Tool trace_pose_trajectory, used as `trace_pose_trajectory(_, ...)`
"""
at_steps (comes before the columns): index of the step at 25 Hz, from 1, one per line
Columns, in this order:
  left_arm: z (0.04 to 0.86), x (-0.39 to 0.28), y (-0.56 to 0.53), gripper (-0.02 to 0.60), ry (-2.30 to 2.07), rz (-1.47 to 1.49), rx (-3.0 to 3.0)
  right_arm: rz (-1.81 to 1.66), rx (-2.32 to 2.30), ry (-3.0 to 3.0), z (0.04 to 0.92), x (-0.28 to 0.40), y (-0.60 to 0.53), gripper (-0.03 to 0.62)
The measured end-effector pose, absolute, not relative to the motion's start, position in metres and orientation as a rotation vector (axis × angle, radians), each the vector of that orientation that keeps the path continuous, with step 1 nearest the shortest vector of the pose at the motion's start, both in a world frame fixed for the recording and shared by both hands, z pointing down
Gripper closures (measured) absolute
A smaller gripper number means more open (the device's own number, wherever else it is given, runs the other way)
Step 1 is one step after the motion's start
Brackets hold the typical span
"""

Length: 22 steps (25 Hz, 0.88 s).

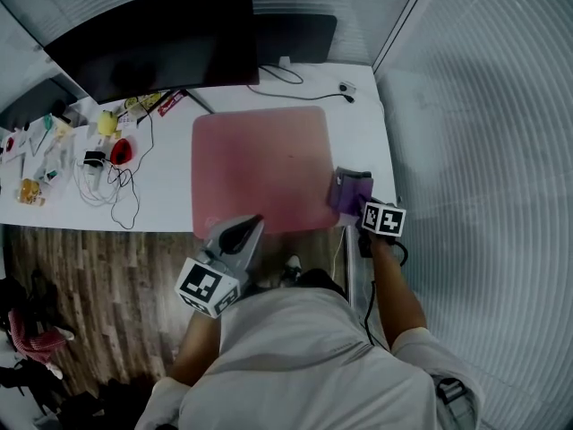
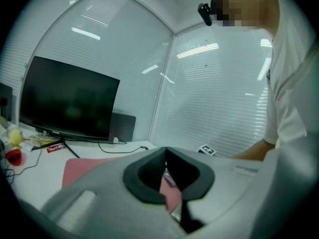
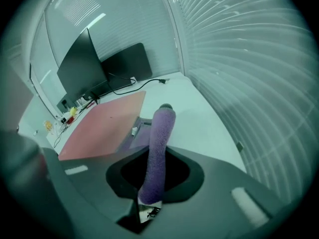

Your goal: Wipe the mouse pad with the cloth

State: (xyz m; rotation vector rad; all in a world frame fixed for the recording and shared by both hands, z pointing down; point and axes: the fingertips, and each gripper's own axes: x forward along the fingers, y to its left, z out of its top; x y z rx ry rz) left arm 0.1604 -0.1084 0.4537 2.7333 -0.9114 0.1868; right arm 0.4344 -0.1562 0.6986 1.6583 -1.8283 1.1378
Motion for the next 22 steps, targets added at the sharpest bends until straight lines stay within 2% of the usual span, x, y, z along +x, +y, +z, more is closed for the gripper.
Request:
trace_pose_trajectory(4, 0.452, 0.154, -0.102, 0.580, -0.891, 0.183, 2.731, 1.097, 1.744, -1.845, 0.674, 0.442, -0.148, 0.545)
trace_pose_trajectory(8, 0.444, 0.131, -0.102, 0.580, -0.896, 0.166, 2.743, 1.070, 1.749, -2.000, 0.631, 0.403, -0.148, 0.545)
trace_pose_trajectory(14, 0.435, 0.055, -0.094, 0.580, -0.965, 0.153, 2.722, 1.015, 1.424, -2.260, 0.590, 0.242, -0.152, 0.545)
trace_pose_trajectory(22, 0.435, -0.086, -0.072, 0.580, -1.156, 0.171, 2.633, 0.995, 0.985, -2.425, 0.593, 0.006, -0.143, 0.545)
